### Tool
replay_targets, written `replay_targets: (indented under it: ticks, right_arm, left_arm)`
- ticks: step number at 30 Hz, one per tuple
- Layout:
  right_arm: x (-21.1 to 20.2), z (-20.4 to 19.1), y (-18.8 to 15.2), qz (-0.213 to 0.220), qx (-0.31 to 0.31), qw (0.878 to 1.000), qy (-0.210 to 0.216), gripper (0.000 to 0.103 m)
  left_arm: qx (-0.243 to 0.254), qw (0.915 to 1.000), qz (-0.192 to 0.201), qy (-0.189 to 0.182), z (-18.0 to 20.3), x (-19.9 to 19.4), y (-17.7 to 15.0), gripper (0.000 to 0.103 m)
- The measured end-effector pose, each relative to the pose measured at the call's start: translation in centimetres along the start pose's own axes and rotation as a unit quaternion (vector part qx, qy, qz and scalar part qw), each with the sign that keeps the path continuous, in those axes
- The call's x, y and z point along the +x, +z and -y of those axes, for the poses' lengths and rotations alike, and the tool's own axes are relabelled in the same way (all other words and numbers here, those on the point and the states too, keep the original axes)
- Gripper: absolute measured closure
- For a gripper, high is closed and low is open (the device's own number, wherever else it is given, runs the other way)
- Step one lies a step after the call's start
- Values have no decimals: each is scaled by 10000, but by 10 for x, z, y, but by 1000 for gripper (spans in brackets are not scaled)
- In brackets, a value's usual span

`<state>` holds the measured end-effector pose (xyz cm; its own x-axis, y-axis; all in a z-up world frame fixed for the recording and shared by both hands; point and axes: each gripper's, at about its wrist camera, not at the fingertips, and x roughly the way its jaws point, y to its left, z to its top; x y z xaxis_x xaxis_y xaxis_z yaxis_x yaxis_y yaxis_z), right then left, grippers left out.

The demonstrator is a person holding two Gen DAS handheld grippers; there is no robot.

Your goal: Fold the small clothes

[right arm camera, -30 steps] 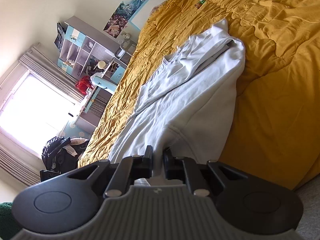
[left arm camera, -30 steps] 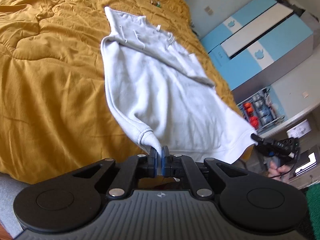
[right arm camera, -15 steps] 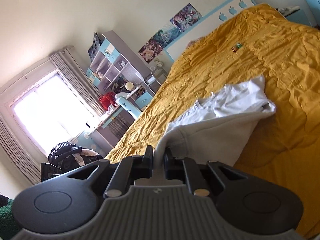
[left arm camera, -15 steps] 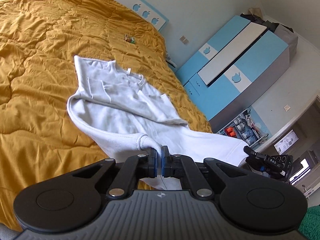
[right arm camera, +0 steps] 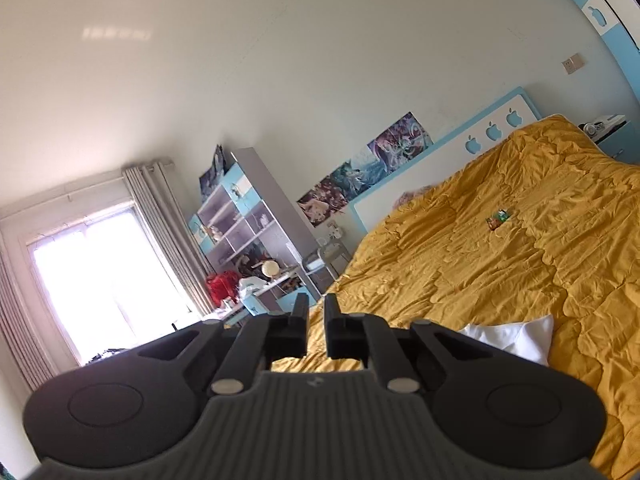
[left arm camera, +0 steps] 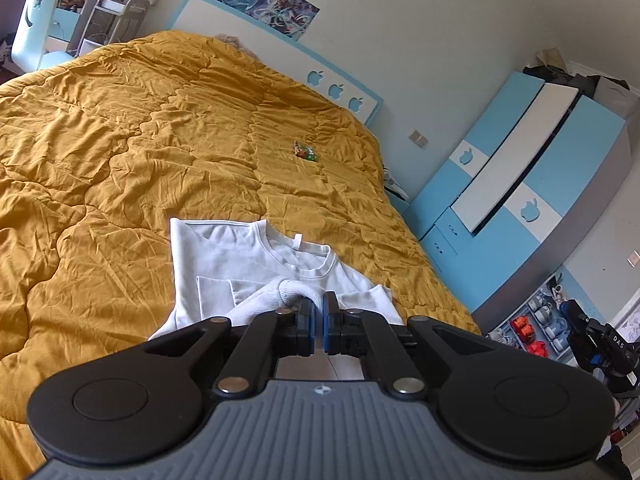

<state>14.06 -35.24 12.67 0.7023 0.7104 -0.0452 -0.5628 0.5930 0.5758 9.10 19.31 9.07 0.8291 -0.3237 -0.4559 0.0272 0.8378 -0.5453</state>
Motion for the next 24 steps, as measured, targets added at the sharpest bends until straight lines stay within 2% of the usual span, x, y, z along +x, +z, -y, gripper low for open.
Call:
replay_targets:
  ticks: [3,6,8,9,10,13,16,18,20,24]
  right_arm:
    - [24,12,-8,-729,-80,9964,-424,101]
    - [36,25,-38,-1554,23,9842,-854,94]
    - [40,28,-63,-1999,22,9749,-983,91]
    - [42,28,-76,-2189,-39,9707,-990,82]
    - [45,24,-92,-2416,-164,9647,-1034,69]
    - [55,5,-127,-2926,-614,9454,-1294,52]
    - [58,-26,-156,-2961,-1063,9371,-1513,34]
    - [64,-46,-170,-2983,-1310,9296,-1724,33]
    - [73,-69,-186,-2963,-1859,9139,-2059,30]
    - [95,-102,-228,-3016,-3140,8602,-2656,28]
  left_arm:
    - [-11,9998,-87,165,-5,12,-6,100]
    - [93,9997,-137,196,-10,14,-15,100]
    - [61,9997,-187,148,-13,14,-17,100]
    - [30,9997,-190,144,-16,13,-19,100]
    - [3,9997,-192,161,-17,12,-19,100]
    - [-34,9996,-190,184,-21,9,-22,100]
    - [-56,9997,-158,183,-24,6,-25,100]
    - [-82,9996,-133,239,-26,4,-29,100]
    - [-124,9994,-148,275,-28,3,-31,100]
    - [-230,9990,-151,345,-34,0,-38,100]
